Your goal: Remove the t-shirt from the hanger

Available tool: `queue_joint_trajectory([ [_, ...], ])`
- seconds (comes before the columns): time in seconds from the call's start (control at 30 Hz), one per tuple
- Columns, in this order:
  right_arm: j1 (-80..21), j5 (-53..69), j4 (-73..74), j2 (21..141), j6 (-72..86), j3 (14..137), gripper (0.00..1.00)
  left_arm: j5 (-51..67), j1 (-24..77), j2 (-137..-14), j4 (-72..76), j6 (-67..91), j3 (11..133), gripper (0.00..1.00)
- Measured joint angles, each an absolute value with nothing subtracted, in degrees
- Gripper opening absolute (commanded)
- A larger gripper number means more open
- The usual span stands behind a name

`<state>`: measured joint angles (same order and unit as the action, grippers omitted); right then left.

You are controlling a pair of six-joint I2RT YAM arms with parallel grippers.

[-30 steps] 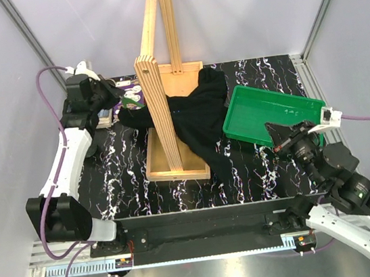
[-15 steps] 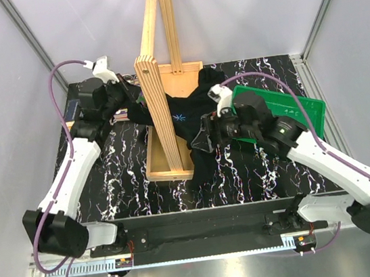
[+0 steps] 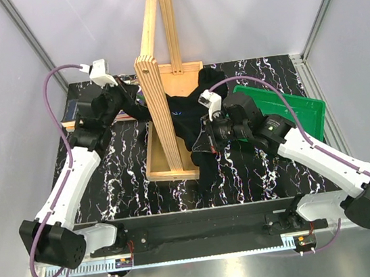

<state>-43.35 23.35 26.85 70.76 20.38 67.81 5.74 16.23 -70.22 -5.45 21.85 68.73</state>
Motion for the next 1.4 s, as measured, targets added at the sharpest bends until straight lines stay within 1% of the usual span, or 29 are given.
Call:
queue_joint_trajectory([
  [0.13, -43.38, 20.51, 26.87, 70.35, 21.89, 67.59, 0.00, 4.21, 16.29, -69.93, -2.76, 20.67, 65.76, 0.00],
  [0.23, -43.53, 12.67, 27.33, 66.54, 25.19, 65.65, 0.00, 2.90, 15.94, -68.66, -0.12, 20.32, 62.37, 0.00],
  [0.33, -43.64, 0.01, 26.89, 57.21, 31.07, 61.08, 0.00, 3.38, 15.57, -66.81, 0.58, 21.04, 60.10, 0.00],
  [0.5, -44.01, -14.81, 30.17, 43.16, 41.21, 58.22, 0.00, 7.73, 16.36, -64.75, 3.09, 23.46, 59.75, 0.00],
  [0.6, -44.23, -19.20, 32.14, 38.59, 46.35, 56.64, 0.00, 8.73, 16.69, -63.86, 4.03, 24.21, 59.75, 0.00],
  [0.73, -44.42, -22.06, 32.77, 30.85, 50.63, 51.20, 0.00, 9.56, 16.88, -63.77, 3.42, 24.43, 59.75, 0.00],
  [0.87, -43.83, -27.83, 37.67, 24.27, 50.17, 49.39, 0.00, 1.89, 13.98, -64.12, 2.79, 22.22, 59.75, 0.00],
  [0.97, -43.79, -29.89, 38.94, 24.69, 49.04, 50.54, 0.00, -2.22, 12.40, -64.36, 2.50, 21.34, 59.75, 0.00],
  [1.07, -43.79, -28.88, 38.81, 27.68, 45.19, 50.85, 0.00, -2.55, 12.58, -64.36, 2.26, 20.51, 59.77, 0.00],
  [1.1, -43.79, -27.46, 39.13, 29.43, 43.66, 51.53, 0.06, -2.13, 12.75, -64.40, 2.26, 20.34, 59.77, 0.00],
  [1.13, -43.72, -25.36, 39.35, 32.47, 41.76, 53.23, 0.24, -0.93, 13.13, -64.55, 2.28, 19.97, 59.90, 0.00],
  [1.2, -43.70, -20.93, 39.00, 40.75, 37.98, 58.15, 0.31, 1.52, 13.69, -65.47, 2.39, 19.70, 60.64, 0.00],
  [1.23, -43.70, -18.55, 38.65, 45.21, 36.12, 61.14, 0.39, 2.81, 14.09, -66.13, 2.48, 19.55, 61.14, 0.00],
  [1.3, -43.70, -13.67, 37.93, 53.41, 33.23, 66.61, 0.49, 4.86, 15.35, -67.31, 2.76, 19.53, 61.95, 0.00],
  [1.33, -43.70, -11.86, 37.76, 56.60, 32.36, 68.77, 0.63, 5.48, 15.99, -67.59, 2.87, 19.55, 62.08, 0.00],
  [1.4, -43.70, -7.31, 37.80, 63.90, 30.37, 74.37, 0.70, 6.52, 17.69, -67.88, 2.87, 19.53, 62.11, 0.00],
])
